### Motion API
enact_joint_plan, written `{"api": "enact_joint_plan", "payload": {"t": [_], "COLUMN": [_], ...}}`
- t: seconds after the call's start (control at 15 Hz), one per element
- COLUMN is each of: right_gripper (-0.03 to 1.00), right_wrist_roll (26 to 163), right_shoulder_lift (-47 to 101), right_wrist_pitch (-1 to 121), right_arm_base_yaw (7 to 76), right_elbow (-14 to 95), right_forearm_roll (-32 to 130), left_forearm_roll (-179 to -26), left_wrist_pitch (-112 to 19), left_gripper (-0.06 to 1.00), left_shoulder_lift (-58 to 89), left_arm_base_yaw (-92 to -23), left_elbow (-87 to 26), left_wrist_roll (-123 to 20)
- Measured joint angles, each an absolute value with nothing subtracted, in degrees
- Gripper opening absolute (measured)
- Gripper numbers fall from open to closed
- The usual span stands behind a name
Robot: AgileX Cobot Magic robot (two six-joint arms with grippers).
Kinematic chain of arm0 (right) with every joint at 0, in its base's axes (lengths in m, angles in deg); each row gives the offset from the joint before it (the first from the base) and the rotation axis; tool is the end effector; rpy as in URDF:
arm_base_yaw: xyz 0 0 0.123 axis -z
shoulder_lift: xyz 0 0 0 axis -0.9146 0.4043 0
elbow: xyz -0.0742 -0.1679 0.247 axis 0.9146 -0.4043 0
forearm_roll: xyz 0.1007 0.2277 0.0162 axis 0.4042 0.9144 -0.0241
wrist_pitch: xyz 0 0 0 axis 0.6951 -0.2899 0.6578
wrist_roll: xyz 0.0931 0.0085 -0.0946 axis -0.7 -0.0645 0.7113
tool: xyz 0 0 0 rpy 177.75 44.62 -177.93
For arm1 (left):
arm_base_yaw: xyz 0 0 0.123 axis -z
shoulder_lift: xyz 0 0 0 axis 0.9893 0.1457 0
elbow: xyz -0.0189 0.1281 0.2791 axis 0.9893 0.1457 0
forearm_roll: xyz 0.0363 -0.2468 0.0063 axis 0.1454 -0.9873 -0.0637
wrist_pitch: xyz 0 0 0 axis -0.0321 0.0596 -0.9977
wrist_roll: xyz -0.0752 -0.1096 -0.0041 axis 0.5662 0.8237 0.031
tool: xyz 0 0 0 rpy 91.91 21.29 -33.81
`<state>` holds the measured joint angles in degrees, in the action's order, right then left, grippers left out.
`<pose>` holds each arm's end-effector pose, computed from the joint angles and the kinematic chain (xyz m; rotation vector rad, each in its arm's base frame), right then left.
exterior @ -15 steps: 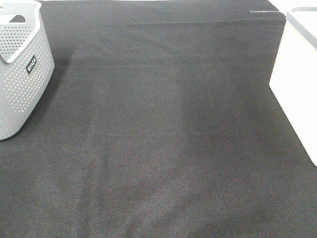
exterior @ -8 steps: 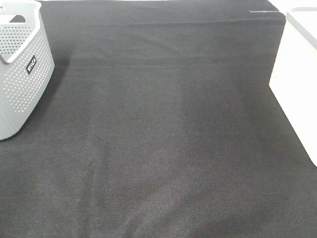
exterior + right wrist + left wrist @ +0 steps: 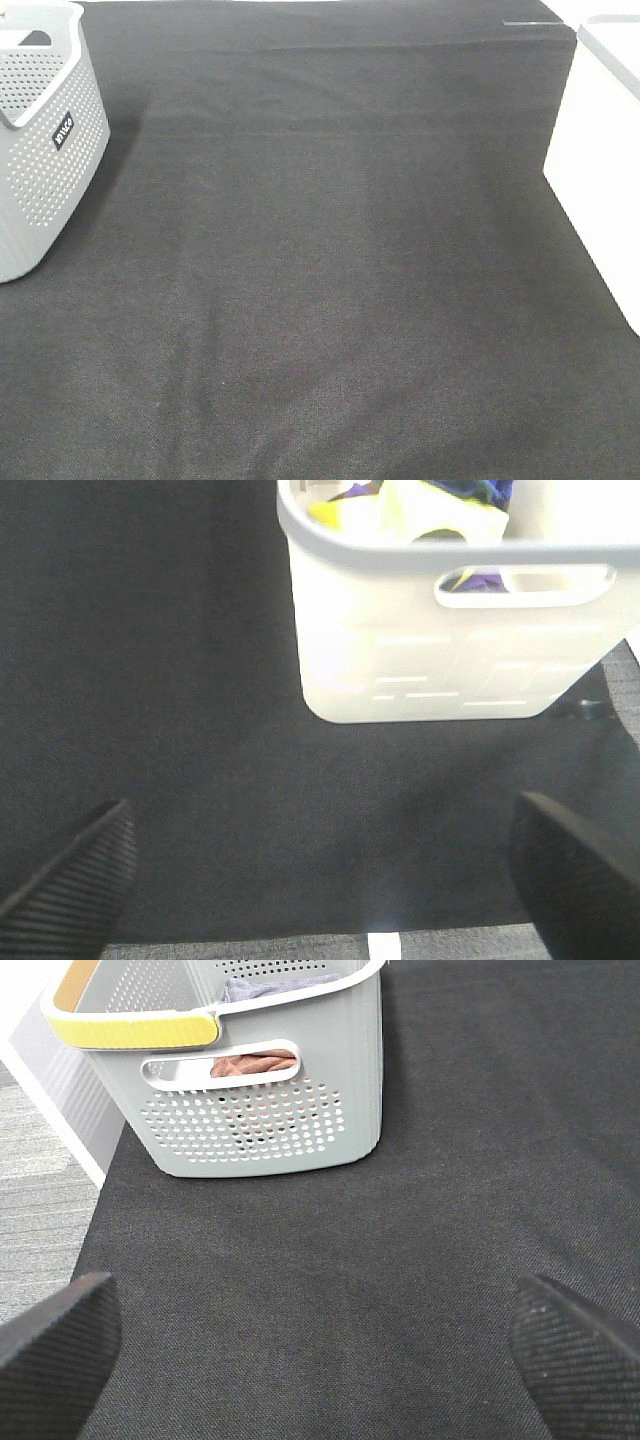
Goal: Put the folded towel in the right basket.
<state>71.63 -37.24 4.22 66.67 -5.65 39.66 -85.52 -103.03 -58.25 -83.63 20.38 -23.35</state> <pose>0.0175 -0.0034 0.2774 0.0112 2.1733 -0.0369 0.0068 0.0065 0.2597 0.0592 2.0247 0.1486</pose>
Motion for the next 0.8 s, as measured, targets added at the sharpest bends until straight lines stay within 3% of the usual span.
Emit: {"api": "enact_joint_plan", "payload": {"t": [0.2, 0.8], "right_gripper": [0.96, 0.96], "right_wrist_roll": [72.2, 74.5], "right_shoulder_lift": [-45.9, -46.3], "right_wrist_pitch": [4.4, 5.5], "right_arm_base_yaw": [66.7, 66.7], "right_elbow": [-13.3, -13.7], "right_forearm_roll": [41.7, 45.4], "left_forearm_roll": [-85.5, -85.5], "left_wrist_pitch": [-103.0, -103.0], "left_gripper": [0.99, 0.99], "left_shoulder_lift": [-58.2, -58.2], "left_arm_base_yaw": [-83.6, -83.6], "left_elbow": [20.4, 20.4], "left_wrist_roll": [-23.3, -23.3]}}
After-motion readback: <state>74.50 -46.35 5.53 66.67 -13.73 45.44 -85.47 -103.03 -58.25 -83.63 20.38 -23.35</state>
